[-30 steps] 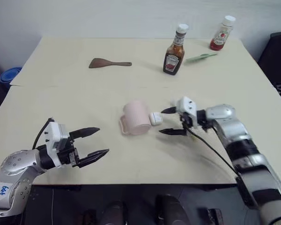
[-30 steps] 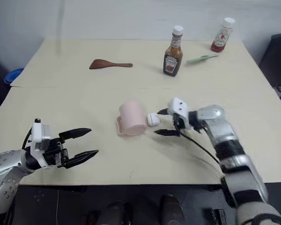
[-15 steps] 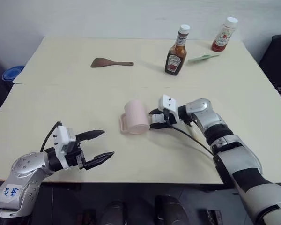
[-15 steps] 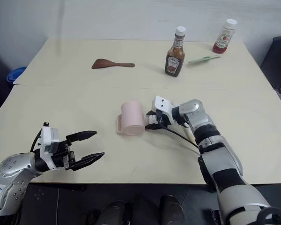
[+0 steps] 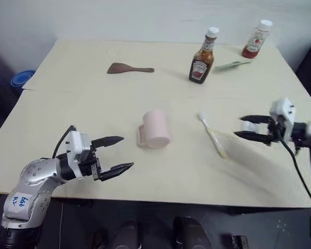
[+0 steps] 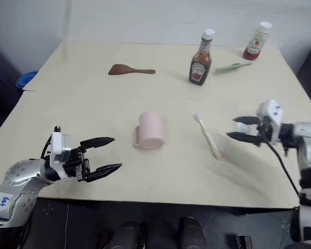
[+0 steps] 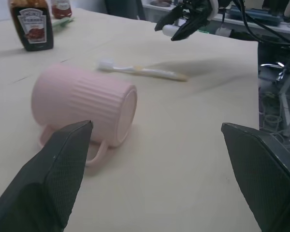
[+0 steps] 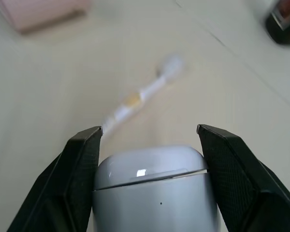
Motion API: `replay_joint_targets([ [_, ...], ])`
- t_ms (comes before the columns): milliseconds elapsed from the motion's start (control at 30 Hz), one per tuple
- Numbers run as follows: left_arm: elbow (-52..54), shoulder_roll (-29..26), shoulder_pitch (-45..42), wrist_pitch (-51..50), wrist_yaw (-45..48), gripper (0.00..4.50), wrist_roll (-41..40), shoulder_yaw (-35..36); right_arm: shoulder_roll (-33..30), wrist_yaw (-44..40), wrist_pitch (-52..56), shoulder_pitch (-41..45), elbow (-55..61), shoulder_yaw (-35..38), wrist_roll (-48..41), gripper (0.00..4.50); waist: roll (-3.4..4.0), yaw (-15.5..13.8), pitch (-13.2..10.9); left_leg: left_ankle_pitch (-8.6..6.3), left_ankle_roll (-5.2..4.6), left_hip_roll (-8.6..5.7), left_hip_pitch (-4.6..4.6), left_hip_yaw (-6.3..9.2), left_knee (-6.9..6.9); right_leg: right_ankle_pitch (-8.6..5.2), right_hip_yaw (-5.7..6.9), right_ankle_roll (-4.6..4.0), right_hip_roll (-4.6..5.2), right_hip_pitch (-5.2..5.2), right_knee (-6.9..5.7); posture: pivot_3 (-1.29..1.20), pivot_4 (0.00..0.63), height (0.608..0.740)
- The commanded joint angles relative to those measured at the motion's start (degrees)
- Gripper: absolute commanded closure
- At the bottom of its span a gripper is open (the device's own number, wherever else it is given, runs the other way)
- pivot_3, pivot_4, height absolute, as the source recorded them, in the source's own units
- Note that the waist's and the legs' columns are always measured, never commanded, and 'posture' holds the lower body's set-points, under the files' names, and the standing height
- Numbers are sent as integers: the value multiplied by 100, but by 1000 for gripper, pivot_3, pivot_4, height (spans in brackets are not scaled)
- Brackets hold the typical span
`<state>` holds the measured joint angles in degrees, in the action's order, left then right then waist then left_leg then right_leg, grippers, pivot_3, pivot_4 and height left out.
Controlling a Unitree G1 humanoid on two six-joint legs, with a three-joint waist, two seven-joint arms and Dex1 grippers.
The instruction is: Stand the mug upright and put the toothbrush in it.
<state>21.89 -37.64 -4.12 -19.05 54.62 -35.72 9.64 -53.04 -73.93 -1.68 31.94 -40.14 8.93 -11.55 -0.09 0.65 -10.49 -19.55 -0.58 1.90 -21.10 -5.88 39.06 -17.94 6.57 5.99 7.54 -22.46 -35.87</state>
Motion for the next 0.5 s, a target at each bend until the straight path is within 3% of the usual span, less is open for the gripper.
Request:
replay_joint_targets([
  [33,124,25,-95,35,69,0,-29,-126,-172,909,-894,18,-1091,82,462,1663,1,52,0,0,0,1,3,-3,-1,0,-4,0,-1,-1,-1,0,150,740],
  [200,4,-133,-64,-76,274,0,-78,-107,38,993,-1263,235,-1748,225,311,56,8,145,-2,1,2,16,5,-18,-6,0,-20,0,-14,-11,-9,0,150,740],
  [400,-623,-375,165,81,64,0,259,493,51,12,-1561,-82,-765,639,-550,20,13,90,-6,1,1,22,2,-15,-2,0,-23,0,-8,-12,-2,0,150,740],
  [500,-870,-658,546,-599,-603,0,483,977,407,-502,-1238,-782,889,894,-1509,20,13,78,-6,0,1,25,-2,-7,-4,0,-19,0,-8,-11,-4,0,150,740],
])
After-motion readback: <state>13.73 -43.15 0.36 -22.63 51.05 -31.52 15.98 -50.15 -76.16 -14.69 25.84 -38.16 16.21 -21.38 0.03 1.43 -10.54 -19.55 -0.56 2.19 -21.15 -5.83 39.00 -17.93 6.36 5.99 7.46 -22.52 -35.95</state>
